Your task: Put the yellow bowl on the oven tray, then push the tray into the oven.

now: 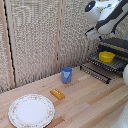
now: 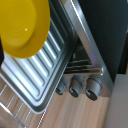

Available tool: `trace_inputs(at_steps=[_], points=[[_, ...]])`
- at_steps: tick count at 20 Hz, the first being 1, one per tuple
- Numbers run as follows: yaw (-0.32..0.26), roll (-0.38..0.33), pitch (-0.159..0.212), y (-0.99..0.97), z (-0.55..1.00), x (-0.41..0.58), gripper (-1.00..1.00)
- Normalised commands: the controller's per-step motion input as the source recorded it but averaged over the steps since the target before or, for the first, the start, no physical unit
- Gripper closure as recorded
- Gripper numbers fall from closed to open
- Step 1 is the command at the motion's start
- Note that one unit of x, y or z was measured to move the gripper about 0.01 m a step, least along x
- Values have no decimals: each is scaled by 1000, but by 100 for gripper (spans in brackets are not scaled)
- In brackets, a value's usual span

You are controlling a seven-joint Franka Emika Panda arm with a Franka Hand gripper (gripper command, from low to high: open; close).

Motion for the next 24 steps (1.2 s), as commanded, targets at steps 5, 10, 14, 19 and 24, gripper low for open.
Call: trace_inputs(at_steps=[5, 10, 14, 19, 24], points=[[132, -354, 177, 133, -151, -1, -100], [132, -341, 193, 146, -108, -27, -100], [152, -289, 228, 164, -38, -82, -100], [161, -272, 214, 173, -109, -15, -100], [184, -249, 148, 193, -269, 108, -100]])
